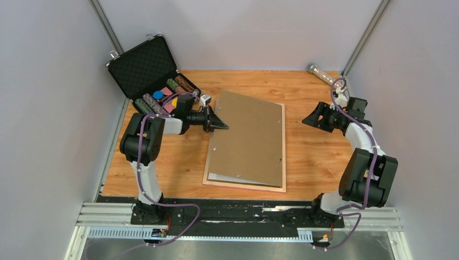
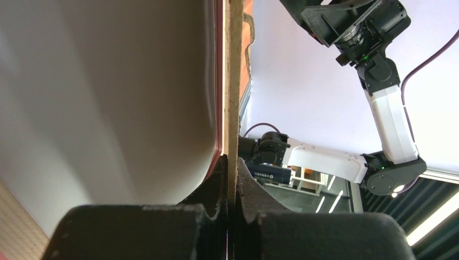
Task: Put the photo into the frame
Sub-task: Place the photo frame item in the photo frame.
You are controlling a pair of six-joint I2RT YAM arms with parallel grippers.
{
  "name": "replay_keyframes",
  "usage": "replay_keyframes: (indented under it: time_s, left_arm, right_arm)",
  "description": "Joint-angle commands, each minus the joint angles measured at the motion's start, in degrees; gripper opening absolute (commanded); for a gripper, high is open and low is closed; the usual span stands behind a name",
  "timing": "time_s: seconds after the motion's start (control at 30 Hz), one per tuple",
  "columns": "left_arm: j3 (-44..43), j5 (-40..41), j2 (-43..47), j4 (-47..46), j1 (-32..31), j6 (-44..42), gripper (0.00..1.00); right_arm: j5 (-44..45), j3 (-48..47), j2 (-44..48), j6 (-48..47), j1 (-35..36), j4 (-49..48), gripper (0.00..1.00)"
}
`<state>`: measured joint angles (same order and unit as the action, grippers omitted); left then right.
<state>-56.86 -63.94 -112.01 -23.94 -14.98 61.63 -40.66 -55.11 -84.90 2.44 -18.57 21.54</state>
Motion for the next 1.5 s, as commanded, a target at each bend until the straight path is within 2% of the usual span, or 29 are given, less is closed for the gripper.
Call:
replay_keyframes:
  time_s: [0.0,0.3,0.67,1.47]
  left_arm:
    - [-2.6,-3.1,-0.3,-5.6,0.0,2.9,0.0]
    - [-3.0,-3.4,-1.5,-5.5,-0.1,2.7,0.0]
    - [-3.7,-3.2,-1.0,-0.4,0.0,-1.4,0.0]
    - [-2.7,-2.5,0.7,1.3,0.0,-3.1,0.0]
  right_arm:
    - [-1.5,0.1,1.0,-0.4,-0.5,-2.6,0.66]
    - [-1.6,0.1,0.9,-0.4,-0.5,-2.6,0.66]
    - [-2.0,0.1,0.8,-0.3,-0.8,-2.6,0.66]
    - [-2.2,0.1,0.5,-0.2,-1.0,-2.6,0.66]
